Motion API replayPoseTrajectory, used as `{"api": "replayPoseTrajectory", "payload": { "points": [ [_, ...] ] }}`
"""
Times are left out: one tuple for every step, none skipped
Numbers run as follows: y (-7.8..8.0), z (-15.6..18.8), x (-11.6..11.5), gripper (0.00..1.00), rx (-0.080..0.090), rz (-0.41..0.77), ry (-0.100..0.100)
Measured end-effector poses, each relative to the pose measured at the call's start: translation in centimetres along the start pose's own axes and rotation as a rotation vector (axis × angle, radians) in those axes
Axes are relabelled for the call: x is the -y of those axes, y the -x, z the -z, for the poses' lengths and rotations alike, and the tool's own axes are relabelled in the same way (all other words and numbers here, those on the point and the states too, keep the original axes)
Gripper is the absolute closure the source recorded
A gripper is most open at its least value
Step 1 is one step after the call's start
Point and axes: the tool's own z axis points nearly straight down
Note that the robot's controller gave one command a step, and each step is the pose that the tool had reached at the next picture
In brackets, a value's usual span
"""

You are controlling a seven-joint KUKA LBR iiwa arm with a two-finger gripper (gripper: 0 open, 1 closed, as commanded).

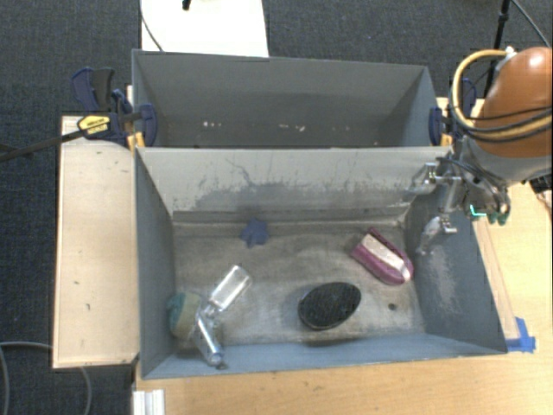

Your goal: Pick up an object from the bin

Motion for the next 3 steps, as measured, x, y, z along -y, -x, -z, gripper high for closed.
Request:
{"api": "replayPoseTrajectory", "payload": {
  "points": [
    [-5.2, -7.7, -8.3, 0.00, 0.001, 0.274, 0.002],
    [-9.5, -13.4, -17.2, 0.00, 0.013, 0.230, -0.001],
    [-9.3, -13.2, -17.0, 1.00, 0.017, 0.230, -0.001]
  ]
}}
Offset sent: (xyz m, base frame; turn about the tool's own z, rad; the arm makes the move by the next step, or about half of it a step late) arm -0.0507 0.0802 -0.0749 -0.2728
